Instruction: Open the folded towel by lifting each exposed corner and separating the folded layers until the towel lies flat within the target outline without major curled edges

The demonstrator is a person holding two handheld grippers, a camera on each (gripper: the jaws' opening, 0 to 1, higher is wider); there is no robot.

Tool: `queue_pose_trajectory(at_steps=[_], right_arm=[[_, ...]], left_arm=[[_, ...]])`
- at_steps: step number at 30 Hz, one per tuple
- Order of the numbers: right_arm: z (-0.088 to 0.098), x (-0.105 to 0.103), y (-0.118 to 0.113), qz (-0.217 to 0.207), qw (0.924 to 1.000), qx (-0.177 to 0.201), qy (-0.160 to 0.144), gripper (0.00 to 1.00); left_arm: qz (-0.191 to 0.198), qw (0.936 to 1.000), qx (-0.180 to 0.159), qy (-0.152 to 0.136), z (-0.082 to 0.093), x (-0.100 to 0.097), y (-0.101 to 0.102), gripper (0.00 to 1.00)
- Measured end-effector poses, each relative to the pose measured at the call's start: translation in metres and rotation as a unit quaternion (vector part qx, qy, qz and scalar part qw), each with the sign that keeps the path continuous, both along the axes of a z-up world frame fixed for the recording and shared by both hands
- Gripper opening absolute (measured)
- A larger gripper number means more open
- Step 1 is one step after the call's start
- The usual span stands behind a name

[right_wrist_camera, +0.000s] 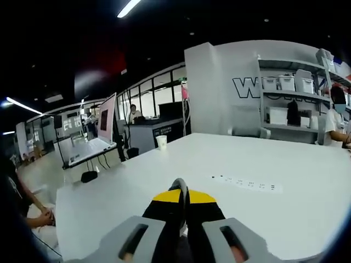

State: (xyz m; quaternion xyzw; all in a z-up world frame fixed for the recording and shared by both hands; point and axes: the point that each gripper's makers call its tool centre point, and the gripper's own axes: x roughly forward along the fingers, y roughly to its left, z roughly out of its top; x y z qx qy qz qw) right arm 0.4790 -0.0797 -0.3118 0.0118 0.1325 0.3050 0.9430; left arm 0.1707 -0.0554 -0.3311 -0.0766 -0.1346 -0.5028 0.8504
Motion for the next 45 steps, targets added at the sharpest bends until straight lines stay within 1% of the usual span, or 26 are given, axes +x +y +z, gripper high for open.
queue_pose_trajectory(at_steps=[5, 9, 10, 13, 19, 22, 26, 32, 35, 36, 37, 38, 40, 45], right_arm=[[0.003, -0.001, 0.006, 0.003, 1.0, -0.006, -0.005, 0.0], [0.002, 0.001, 0.008, -0.003, 1.0, -0.003, 0.001, 0.0], [0.0, 0.0, 0.011, -0.002, 1.0, -0.005, 0.004, 0.0], [0.002, -0.003, 0.018, 0.005, 1.0, -0.005, 0.0, 0.0], [0.004, -0.002, 0.021, 0.007, 1.0, -0.005, -0.002, 0.0], [0.005, -0.002, 0.024, 0.007, 0.9999, -0.007, -0.004, 0.0], [0.01, -0.001, 0.028, 0.009, 0.9999, -0.009, -0.007, 0.0], [0.016, -0.004, 0.033, 0.012, 0.9997, -0.015, -0.015, 0.0], [0.019, -0.002, 0.035, 0.013, 0.9996, -0.018, -0.018, 0.0], [0.019, -0.002, 0.036, 0.013, 0.9995, -0.02, -0.019, 0.0], [0.02, -0.001, 0.037, 0.01, 0.9993, -0.028, -0.024, 0.0], [0.02, 0.0, 0.038, 0.01, 0.9992, -0.031, -0.024, 0.0], [0.02, -0.001, 0.045, 0.017, 0.9989, -0.033, -0.027, 0.0], [0.023, -0.002, 0.05, 0.018, 0.9983, -0.045, -0.034, 0.0]], left_arm=[[0.001, 1.0, -0.002, -0.002, 0.002, 0.0, 0.003, 0.01], [0.005, 1.0, -0.001, -0.002, 0.002, 0.001, 0.005, 0.01], [0.006, 1.0, 0.0, -0.004, 0.004, 0.001, 0.007, 0.01], [0.006, 0.9999, -0.004, -0.007, 0.007, 0.0, 0.012, 0.01], [0.011, 0.9999, -0.011, -0.007, 0.01, 0.001, 0.023, 0.01], [0.011, 0.9998, -0.012, -0.009, 0.013, 0.001, 0.025, 0.01], [0.016, 0.9997, -0.008, -0.014, 0.014, 0.001, 0.028, 0.01], [0.019, 0.9996, -0.015, -0.017, 0.019, 0.001, 0.036, 0.01], [0.018, 0.9995, -0.017, -0.017, 0.021, 0.001, 0.039, 0.01], [0.02, 0.9995, -0.016, -0.017, 0.021, 0.001, 0.039, 0.01], [0.031, 0.9992, -0.007, -0.024, 0.021, 0.003, 0.041, 0.01], [0.033, 0.9991, 0.0, -0.027, 0.021, 0.002, 0.041, 0.01], [0.03, 0.9991, -0.002, -0.029, 0.023, 0.001, 0.042, 0.01], [0.038, 0.9987, 0.001, -0.034, 0.026, 0.001, 0.048, 0.01]])
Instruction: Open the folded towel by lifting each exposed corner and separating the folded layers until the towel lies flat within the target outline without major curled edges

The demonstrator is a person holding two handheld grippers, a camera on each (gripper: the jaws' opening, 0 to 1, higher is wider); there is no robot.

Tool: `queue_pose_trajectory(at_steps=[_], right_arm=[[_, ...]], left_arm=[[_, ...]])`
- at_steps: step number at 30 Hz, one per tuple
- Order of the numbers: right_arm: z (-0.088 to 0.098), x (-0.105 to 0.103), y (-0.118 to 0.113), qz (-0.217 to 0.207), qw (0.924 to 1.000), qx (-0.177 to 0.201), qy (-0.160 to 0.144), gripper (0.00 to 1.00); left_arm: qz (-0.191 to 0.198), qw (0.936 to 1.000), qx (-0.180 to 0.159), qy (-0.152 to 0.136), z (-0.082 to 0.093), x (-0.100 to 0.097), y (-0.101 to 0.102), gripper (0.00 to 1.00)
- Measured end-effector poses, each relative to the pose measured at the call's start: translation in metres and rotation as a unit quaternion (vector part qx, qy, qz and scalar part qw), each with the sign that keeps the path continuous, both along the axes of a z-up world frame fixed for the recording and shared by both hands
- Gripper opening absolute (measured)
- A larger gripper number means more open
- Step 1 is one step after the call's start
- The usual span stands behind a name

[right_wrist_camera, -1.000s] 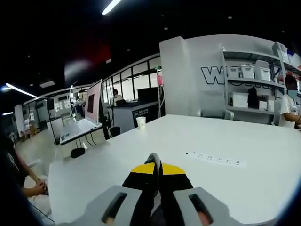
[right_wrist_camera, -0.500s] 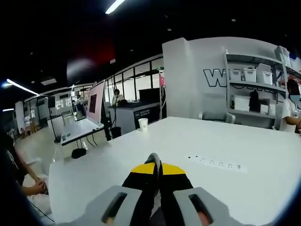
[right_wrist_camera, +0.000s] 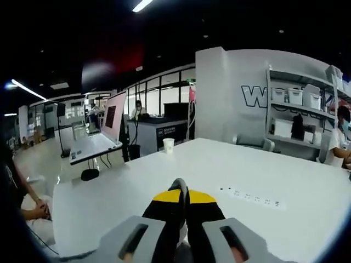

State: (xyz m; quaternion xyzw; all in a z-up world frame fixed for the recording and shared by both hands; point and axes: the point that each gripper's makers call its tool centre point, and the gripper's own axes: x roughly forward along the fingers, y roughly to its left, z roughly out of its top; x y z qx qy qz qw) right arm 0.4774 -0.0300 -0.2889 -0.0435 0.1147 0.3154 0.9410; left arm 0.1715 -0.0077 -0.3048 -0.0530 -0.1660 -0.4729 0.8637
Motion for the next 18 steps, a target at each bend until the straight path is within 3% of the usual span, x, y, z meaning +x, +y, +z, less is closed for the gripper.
queue_pose_trajectory(at_steps=[18], right_arm=[[0.007, -0.009, 0.024, 0.012, 0.9998, -0.008, -0.017, 0.0]], left_arm=[[0.014, 0.9998, -0.011, -0.008, 0.006, 0.001, 0.027, 0.01]])
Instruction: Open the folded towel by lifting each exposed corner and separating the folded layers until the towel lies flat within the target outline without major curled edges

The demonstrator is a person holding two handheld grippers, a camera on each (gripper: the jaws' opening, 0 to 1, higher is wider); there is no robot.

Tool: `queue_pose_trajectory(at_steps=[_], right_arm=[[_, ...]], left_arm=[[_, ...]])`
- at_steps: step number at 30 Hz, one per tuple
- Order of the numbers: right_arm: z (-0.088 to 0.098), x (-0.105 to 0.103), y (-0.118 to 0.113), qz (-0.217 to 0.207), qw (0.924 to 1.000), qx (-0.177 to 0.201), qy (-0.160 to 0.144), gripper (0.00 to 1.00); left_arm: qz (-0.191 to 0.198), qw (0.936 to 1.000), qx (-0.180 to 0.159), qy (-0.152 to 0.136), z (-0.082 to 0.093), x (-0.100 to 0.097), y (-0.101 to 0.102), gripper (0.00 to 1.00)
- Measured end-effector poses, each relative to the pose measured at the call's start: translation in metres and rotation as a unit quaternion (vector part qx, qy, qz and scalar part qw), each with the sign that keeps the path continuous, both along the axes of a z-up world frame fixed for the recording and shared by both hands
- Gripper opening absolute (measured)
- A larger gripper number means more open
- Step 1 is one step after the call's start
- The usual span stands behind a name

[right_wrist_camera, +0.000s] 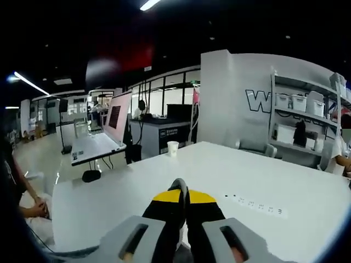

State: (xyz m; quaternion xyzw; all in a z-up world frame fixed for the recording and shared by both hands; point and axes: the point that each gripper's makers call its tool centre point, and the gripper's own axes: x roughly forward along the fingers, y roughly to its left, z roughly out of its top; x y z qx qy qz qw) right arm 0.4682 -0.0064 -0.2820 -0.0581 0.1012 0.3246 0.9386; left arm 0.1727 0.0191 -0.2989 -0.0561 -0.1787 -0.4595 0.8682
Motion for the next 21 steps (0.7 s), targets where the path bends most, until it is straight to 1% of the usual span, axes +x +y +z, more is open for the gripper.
queue_pose_trajectory(at_steps=[1, 4, 9, 21], right_arm=[[0.0, -0.001, 0.002, 0.0, 1.0, -0.004, -0.003, 0.0], [0.001, -0.002, 0.006, 0.005, 1.0, 0.002, -0.001, 0.0], [0.001, -0.002, 0.013, 0.007, 1.0, 0.002, -0.002, 0.0], [0.004, -0.004, 0.03, 0.017, 0.9998, 0.011, 0.0, 0.0]], left_arm=[[0.005, 1.0, 0.002, -0.002, 0.0, 0.001, 0.003, 0.01], [0.008, 1.0, 0.001, -0.003, 0.002, 0.001, 0.008, 0.01], [0.013, 0.9999, 0.0, -0.005, 0.004, 0.002, 0.014, 0.01], [0.03, 0.9994, 0.013, -0.013, 0.009, 0.002, 0.03, 0.01]])
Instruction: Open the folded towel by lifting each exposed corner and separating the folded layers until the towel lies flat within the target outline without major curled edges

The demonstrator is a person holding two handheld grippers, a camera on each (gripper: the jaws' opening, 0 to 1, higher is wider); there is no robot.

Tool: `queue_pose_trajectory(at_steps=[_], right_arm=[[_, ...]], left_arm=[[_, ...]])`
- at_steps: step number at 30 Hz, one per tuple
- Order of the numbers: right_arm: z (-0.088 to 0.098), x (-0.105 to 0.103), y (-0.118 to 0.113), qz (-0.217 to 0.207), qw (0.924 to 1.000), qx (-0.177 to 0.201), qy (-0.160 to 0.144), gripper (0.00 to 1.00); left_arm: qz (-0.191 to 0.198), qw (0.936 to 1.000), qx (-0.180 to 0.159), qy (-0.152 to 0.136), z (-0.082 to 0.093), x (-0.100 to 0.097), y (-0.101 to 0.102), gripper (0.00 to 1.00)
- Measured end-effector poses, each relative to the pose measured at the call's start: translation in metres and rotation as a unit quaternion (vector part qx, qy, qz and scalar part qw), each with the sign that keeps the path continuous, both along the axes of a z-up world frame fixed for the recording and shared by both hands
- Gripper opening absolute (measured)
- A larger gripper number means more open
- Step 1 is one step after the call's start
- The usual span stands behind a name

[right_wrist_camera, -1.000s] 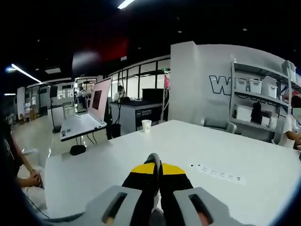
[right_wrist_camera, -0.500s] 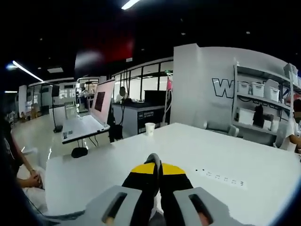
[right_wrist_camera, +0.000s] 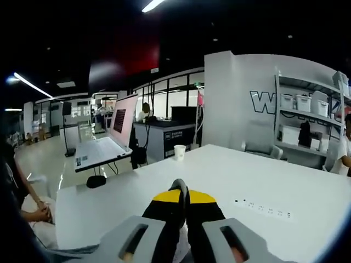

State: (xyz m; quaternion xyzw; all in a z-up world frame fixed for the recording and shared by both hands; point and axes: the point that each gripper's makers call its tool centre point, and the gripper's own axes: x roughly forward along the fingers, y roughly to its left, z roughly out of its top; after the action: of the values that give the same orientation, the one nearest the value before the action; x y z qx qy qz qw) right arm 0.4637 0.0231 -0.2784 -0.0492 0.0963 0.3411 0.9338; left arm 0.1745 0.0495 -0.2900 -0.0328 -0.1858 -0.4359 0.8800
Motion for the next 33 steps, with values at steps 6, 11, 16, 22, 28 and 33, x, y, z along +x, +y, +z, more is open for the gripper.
queue_pose_trajectory(at_steps=[6, 11, 16, 22, 28, 33], right_arm=[[0.002, 0.0, 0.007, 0.005, 1.0, 0.003, -0.002, 0.0], [0.006, 0.002, 0.013, 0.007, 0.9999, 0.009, -0.003, 0.0], [0.012, 0.002, 0.018, 0.011, 0.9998, 0.014, -0.005, 0.0], [0.017, 0.008, 0.023, 0.019, 0.9996, 0.021, -0.003, 0.0], [0.021, 0.011, 0.03, 0.026, 0.9993, 0.026, -0.005, 0.0], [0.016, 0.014, 0.036, 0.028, 0.9992, 0.029, 0.0, 0.0]], left_arm=[[0.007, 1.0, 0.001, 0.0, 0.002, 0.0, 0.008, 0.01], [0.011, 0.9999, -0.009, 0.002, 0.006, 0.002, 0.018, 0.01], [0.017, 0.9998, -0.01, 0.001, 0.008, 0.001, 0.023, 0.01], [0.03, 0.9995, -0.005, -0.005, 0.012, 0.0, 0.032, 0.01], [0.036, 0.9993, -0.001, -0.008, 0.011, -0.001, 0.04, 0.01], [0.046, 0.9989, -0.006, -0.003, 0.009, 0.003, 0.052, 0.01]])
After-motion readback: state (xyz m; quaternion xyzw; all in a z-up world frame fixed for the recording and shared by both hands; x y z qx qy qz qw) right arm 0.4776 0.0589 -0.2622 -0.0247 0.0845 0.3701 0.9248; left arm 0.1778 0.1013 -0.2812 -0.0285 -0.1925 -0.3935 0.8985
